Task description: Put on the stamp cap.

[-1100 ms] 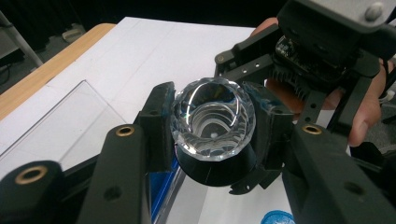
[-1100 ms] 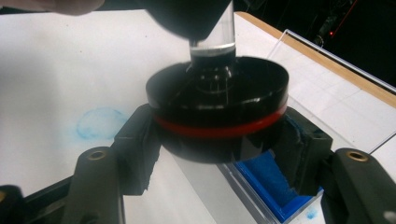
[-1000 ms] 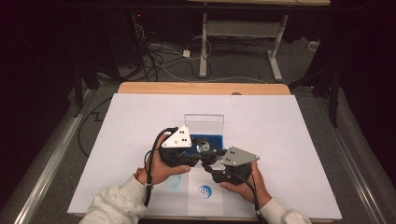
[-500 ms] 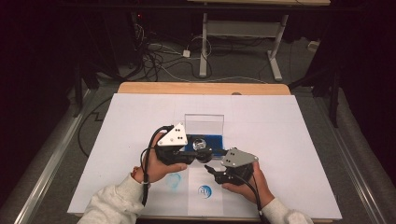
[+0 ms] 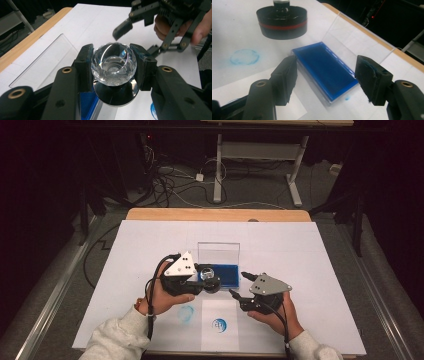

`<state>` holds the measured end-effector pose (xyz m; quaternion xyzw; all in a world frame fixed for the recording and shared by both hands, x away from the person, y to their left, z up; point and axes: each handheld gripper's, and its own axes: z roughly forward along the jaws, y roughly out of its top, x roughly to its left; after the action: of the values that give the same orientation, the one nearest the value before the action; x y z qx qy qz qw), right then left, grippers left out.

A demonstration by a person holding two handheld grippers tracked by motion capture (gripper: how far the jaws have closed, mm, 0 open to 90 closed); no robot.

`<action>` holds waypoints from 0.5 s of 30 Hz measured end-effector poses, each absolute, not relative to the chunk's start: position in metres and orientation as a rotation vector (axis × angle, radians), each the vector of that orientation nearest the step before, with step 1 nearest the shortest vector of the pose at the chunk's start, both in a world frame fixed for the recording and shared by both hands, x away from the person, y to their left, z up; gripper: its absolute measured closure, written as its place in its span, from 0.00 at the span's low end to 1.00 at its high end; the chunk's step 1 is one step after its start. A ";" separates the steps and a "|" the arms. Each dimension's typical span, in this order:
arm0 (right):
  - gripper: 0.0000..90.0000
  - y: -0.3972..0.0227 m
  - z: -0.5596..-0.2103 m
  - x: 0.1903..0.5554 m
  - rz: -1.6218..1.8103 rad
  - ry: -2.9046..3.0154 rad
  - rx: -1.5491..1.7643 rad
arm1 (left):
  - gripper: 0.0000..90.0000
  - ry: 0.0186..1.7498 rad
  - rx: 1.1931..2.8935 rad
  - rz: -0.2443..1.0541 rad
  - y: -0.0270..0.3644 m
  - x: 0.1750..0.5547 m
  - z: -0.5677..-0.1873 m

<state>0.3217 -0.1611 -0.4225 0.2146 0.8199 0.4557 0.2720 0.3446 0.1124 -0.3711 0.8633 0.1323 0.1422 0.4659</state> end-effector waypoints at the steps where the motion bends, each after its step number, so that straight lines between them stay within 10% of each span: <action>1: 0.39 -0.163 -0.421 0.322 1.229 2.200 0.574 | 0.61 0.326 2.123 0.353 0.113 0.345 -0.371; 15: 0.37 -0.192 -0.412 0.317 1.212 2.119 0.646 | 0.61 0.382 2.164 0.412 0.128 0.348 -0.376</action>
<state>0.3173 -0.1922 -0.4121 0.2436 0.7997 0.4573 0.3033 0.3479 0.1282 -0.3761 0.8703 0.1536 0.1659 0.4376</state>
